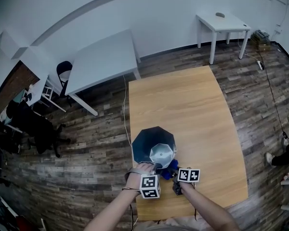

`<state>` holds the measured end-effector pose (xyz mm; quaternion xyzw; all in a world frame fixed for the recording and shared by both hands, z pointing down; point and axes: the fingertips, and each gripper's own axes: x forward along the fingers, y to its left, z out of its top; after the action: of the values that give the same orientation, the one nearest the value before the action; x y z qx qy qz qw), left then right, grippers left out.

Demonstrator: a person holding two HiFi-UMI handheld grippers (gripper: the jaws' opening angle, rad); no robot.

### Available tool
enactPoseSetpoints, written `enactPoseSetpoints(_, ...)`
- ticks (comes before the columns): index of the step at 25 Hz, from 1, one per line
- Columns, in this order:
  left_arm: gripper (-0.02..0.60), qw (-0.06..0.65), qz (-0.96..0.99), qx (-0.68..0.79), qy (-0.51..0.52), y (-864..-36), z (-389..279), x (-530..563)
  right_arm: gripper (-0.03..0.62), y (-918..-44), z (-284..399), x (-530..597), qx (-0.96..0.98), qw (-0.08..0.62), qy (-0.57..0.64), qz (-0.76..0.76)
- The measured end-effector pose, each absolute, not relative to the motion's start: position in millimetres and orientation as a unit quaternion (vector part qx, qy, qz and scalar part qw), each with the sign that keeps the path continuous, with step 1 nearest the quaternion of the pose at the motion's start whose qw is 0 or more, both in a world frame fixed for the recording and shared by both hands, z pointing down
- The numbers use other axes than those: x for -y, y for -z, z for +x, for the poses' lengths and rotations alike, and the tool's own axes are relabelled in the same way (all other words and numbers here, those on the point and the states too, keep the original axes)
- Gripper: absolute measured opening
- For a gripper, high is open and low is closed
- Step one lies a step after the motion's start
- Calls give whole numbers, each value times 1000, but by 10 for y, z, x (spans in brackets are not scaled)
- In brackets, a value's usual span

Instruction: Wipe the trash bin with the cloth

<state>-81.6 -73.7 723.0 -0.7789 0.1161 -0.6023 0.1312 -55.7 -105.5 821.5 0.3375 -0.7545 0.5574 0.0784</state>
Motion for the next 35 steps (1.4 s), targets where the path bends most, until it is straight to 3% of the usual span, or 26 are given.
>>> enactPoseSetpoints(9, 46, 102, -795, -133, 583, -7206, -743, 782, 80, -9100, -637, 1186, 729, 138, -569, 356)
enactPoseSetpoints(17, 46, 109, -796, -143, 578, -7223, -729, 812, 80, -9263, -587, 1201, 718, 167, -568, 365)
enactPoseSetpoints(21, 60, 131, -796, -150, 572, -7183, -749, 778, 80, -8938, -489, 1120, 731, 156, -553, 367)
enactPoseSetpoints(25, 186, 122, -801, -138, 570, -7111, -832, 668, 80, -8395, -342, 1005, 758, 128, -527, 361)
enactPoseSetpoints(27, 218, 129, -795, -133, 577, -7094, -922, 641, 80, -8107, -279, 931, 768, 108, -522, 355)
enactPoseSetpoints(35, 227, 210, -731, -78, 644, -7188, -1425, 615, 80, -7028, -94, 608, 781, 8, -522, 342)
